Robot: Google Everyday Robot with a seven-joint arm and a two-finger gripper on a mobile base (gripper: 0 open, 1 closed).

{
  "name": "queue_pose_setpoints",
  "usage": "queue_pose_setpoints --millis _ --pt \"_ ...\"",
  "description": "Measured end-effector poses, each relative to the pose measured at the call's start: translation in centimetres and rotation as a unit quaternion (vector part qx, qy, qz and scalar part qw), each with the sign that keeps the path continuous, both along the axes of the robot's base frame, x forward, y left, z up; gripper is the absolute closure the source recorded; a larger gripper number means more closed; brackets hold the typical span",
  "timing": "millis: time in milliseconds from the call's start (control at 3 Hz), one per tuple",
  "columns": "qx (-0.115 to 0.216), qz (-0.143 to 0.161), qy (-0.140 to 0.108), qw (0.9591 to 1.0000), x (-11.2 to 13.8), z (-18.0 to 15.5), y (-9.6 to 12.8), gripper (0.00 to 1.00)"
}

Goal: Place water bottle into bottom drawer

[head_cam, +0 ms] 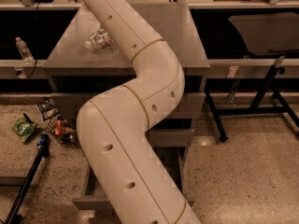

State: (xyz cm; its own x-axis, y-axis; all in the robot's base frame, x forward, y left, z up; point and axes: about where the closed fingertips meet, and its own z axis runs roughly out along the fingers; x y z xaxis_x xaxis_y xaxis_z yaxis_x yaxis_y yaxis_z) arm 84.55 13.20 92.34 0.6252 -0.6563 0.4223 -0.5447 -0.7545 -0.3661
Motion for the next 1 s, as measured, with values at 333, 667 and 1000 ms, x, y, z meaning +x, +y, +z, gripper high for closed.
queue_pose_setpoints --millis 333,667,1000 --pt "-0.008 0.003 0.004 1.0 0.7 -1.7 0.4 0.0" --pt "-0.052 0.004 -0.005 0.9986 2.3 -4.2 0.4 0.0" --pt "-0.098 0.024 -0.026 0.9946 4.5 -6.2 0.2 0.04"
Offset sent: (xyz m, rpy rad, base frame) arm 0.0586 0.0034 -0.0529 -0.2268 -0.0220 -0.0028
